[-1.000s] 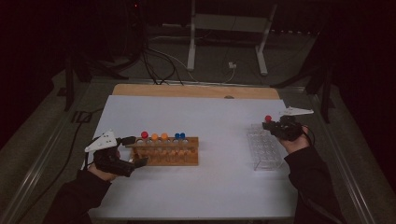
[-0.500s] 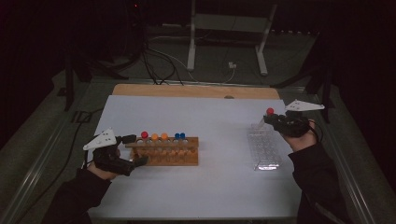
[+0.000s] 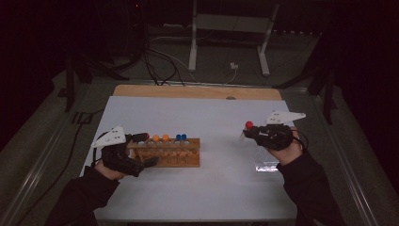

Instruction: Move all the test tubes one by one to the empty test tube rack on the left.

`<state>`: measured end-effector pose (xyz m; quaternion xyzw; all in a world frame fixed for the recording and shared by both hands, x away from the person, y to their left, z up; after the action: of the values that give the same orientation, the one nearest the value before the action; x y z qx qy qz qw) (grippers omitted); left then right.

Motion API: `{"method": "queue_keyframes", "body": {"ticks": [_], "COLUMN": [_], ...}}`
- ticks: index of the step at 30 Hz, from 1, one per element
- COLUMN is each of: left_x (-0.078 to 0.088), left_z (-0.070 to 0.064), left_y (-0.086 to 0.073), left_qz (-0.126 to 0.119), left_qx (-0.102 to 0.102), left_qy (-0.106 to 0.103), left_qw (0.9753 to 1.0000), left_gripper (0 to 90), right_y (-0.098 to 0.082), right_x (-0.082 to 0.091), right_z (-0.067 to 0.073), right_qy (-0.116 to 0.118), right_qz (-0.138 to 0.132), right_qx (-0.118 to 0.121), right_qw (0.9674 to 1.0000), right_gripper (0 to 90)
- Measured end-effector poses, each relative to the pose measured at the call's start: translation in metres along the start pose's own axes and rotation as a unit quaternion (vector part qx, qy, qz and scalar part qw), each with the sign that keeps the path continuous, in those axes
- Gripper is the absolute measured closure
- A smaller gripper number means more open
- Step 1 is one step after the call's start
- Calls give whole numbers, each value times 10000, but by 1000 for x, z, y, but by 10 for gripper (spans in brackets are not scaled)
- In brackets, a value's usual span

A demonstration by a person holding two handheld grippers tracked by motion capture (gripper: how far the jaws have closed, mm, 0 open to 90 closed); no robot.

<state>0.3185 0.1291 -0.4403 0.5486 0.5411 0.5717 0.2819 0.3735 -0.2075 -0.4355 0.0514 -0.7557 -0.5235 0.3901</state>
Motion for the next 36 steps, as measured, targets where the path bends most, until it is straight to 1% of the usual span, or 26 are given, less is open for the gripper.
{"method": "queue_keyframes", "body": {"ticks": [1, 2, 4, 5, 6, 8, 10, 12, 13, 14, 15, 16, 17, 19, 20, 21, 22, 25, 26, 27, 29, 30, 31, 33, 34, 36], "left_x": [-3, -6, -14, -18, -23, -33, -43, -53, -59, -65, -70, -76, -81, -92, -98, -104, -110, -126, -131, -135, -142, -145, -148, -153, -156, -160], "left_z": [-3, -4, -9, -10, -13, -17, -22, -26, -28, -31, -33, -35, -37, -40, -42, -43, -45, -48, -48, -49, -48, -49, -48, -49, -49, -50], "left_y": [3, 6, 12, 14, 16, 20, 25, 28, 30, 31, 32, 33, 35, 37, 38, 38, 38, 38, 39, 39, 40, 40, 41, 42, 41, 41], "left_qz": [-6, -8, -11, 30, 38, 68, 45, 83, 89, 101, 126, 153, 143, 174, 203, 261, 284, 351, 363, 355, 378, 372, 358, 363, 399, 420], "left_qx": [-29, -26, -62, -90, -135, -182, -230, -296, -315, -335, -366, -402, -419, -465, -482, -524, -558, -589, -596, -596, -619, -625, -640, -669, -685, -697], "left_qy": [-63, -70, -197, -177, -245, -303, -422, -526, -541, -619, -662, -689, -789, -853, -883, -859, -910, -946, -889, -916, -871, -905, -839, -882, -865, -896], "left_qw": [10000, 10000, 9998, 9998, 9996, 9994, 9988, 9981, 9980, 9975, 9971, 9967, 9959, 9951, 9947, 9946, 9939, 9931, 9936, 9934, 9936, 9932, 9938, 9932, 9931, 9926], "left_gripper": [25, 25, 25, 25, 25, 25, 31, 44, 58, 63, 78, 98, 117, 164, 165, 174, 195, 255, 272, 301, 345, 372, 395, 443, 467, 498], "right_y": [-1, -1, -2, -3, -4, -5, -7, -10, -11, -13, -14, -16, -17, -19, -20, -21, -21, -22, -22, -22, -22, -22, -22, -22, -22, -23], "right_x": [-1, -2, -4, -4, -5, -5, -4, -5, -6, -6, -7, -7, -7, -8, -9, -9, -10, -10, -10, -10, -9, -9, -8, -9, -9, -9], "right_z": [7, 14, 26, 32, 38, 49, 59, 68, 72, 75, 79, 82, 85, 90, 92, 93, 94, 96, 97, 97, 97, 97, 96, 96, 96, 95], "right_qy": [71, 147, 256, 319, 375, 493, 594, 642, 691, 736, 742, 803, 837, 889, 899, 923, 934, 958, 964, 967, 958, 960, 949, 951, 944, 930], "right_qz": [30, 41, 75, 92, 94, 96, 92, 134, 150, 178, 198, 216, 220, 239, 248, 252, 260, 258, 262, 260, 264, 254, 254, 264, 255, 265], "right_qx": [61, 83, 152, 188, 225, 266, 253, 309, 308, 317, 324, 330, 334, 343, 355, 351, 340, 348, 332, 335, 320, 325, 323, 323, 305, 327], "right_qw": [10000, 9998, 9995, 9993, 9990, 9984, 9979, 9974, 9970, 9966, 9965, 9960, 9957, 9952, 9950, 9948, 9947, 9945, 9944, 9944, 9945, 9945, 9946, 9946, 9947, 9948], "right_gripper": [747, 748, 747, 747, 747, 748, 748, 747, 747, 748, 747, 747, 748, 747, 747, 748, 748, 748, 747, 748, 748, 748, 747, 747, 747, 747]}}
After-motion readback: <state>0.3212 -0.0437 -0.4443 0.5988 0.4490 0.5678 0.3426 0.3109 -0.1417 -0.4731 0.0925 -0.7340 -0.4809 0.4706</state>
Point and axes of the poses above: each handheld gripper's, and its own axes: x roughly backward along the jaws, y roughly out of its top, z roughly to its left, the point moved 8 cm from there along -x, roughly forward along the jaws, and after that the axes turned 11 degrees about -y, right-handed, at the moved point
